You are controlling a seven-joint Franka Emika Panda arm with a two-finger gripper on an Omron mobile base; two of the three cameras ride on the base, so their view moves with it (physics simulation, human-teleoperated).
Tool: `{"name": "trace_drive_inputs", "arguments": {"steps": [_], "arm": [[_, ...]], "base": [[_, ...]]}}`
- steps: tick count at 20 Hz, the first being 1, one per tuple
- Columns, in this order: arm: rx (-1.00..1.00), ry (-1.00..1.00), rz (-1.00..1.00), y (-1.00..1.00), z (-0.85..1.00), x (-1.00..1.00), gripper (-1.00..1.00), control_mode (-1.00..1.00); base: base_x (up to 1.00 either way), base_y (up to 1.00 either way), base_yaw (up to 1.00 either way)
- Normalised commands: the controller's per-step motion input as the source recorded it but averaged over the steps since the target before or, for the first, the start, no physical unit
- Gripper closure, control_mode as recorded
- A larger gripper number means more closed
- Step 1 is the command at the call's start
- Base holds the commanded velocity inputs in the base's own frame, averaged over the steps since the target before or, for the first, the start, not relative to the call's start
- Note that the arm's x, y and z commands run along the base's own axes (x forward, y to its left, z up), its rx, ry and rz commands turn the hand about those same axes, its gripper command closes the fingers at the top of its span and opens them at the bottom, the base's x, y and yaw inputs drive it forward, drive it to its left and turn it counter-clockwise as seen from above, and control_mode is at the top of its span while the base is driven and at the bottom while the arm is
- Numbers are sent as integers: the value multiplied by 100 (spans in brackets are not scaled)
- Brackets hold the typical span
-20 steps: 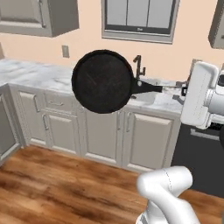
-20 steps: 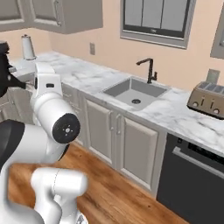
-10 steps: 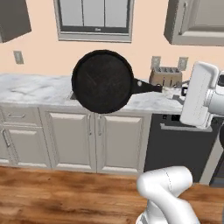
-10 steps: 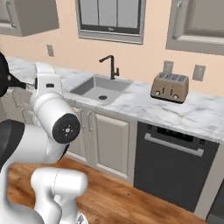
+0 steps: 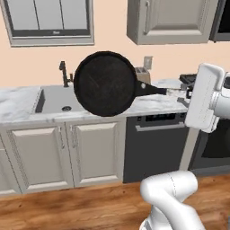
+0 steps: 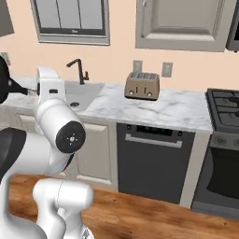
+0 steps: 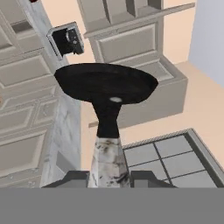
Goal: Pick the pan from the cabinet and place it on the stove. Then turn on the stove burner for the pan.
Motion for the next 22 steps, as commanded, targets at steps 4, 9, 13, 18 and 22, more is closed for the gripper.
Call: {"name": "trace_drive_inputs", "arguments": {"steps": [4, 9, 13, 18, 22], "arm": [[0, 0, 0, 0, 0, 0, 100, 100], [0, 0, 0, 0, 0, 0, 100, 100], [0, 0, 0, 0, 0, 0, 100, 100], [0, 0, 0, 0, 0, 0, 100, 100], [0, 0, 0, 0, 0, 0, 100, 100]], "base": [[12, 2, -36], [27, -10, -27], [20, -37, -19], [30, -47, -11], [48, -45, -7]]}}
